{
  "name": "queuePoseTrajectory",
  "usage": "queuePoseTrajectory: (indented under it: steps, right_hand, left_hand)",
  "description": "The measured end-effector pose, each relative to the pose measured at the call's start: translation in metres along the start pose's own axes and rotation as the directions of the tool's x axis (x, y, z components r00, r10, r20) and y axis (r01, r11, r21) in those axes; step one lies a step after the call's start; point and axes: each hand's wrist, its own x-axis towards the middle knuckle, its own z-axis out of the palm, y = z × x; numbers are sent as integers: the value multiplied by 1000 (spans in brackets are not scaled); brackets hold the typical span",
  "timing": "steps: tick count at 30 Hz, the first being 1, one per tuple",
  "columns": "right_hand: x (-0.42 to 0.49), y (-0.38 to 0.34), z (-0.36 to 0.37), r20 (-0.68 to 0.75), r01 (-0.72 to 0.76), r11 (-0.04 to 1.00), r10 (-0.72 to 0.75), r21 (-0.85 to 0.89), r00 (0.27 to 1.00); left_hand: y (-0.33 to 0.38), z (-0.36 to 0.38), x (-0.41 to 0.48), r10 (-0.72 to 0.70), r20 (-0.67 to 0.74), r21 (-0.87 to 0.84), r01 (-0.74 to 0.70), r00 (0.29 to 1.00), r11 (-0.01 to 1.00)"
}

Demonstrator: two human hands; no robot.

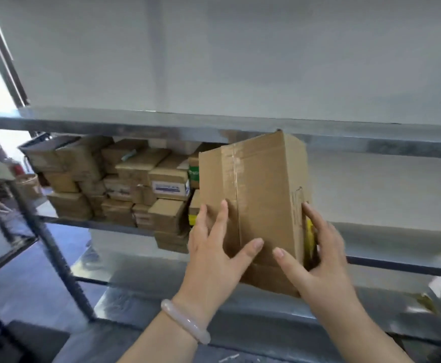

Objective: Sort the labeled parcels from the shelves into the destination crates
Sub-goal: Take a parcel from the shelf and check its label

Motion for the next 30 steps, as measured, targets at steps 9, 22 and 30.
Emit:
queuePoseTrajectory:
  steps: [9,22,30]
  right_hand:
    - [-27,-82,145,523,336,941,-302,31,797]
    - [-10,-147,327,780,248,847,-530,470,333]
    - [47,-169,423,779,260,806,-586,531,225]
  left_hand:
    - [-90,-144,-60,-368,-104,-622,228,924,749]
    - [-181,-265,-68,-536,-372,-628,219,758,747]
    - [-238,-312,-42,-607,-532,-658,163,591,735]
